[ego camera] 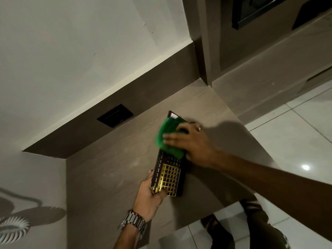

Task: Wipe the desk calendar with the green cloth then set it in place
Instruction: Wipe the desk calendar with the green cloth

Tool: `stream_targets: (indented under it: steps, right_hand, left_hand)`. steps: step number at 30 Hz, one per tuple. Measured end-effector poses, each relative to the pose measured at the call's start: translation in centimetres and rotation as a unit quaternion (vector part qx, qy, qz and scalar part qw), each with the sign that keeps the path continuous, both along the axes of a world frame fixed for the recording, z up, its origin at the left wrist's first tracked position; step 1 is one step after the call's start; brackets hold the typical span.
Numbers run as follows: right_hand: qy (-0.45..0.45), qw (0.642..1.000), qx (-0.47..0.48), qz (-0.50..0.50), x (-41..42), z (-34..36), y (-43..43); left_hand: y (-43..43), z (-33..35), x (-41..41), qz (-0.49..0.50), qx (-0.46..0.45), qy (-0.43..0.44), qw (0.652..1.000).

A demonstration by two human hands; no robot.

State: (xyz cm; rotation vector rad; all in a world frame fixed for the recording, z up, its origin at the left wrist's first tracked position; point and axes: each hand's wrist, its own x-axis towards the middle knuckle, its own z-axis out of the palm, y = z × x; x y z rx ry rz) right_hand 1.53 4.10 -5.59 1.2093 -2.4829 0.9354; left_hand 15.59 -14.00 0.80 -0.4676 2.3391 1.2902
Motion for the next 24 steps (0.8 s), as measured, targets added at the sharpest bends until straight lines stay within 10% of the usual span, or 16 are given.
stream_targets:
  steps: [9, 18, 24]
  right_hand:
    - [-0.169, 0.961, -0.110, -0.189, -3.9, 0.3, -0.5]
    - [-0.016, 0.998, 0.019, 0.063, 10.8, -5.9, 1.0]
    - [-0.176, 0.974, -0.039, -0.140, 4.9, -2.6, 1.2]
  left_hand:
    - [-0.1, -0.2, -0.1, -0.015, -0.010, -0.003, 1.000]
    - [0.0, 0.2, -0.3, -0.012, 0.012, 0.022, 1.000]
    - [0.5, 0.5, -0.4, -0.028, -0.027, 0.002, 0.999]
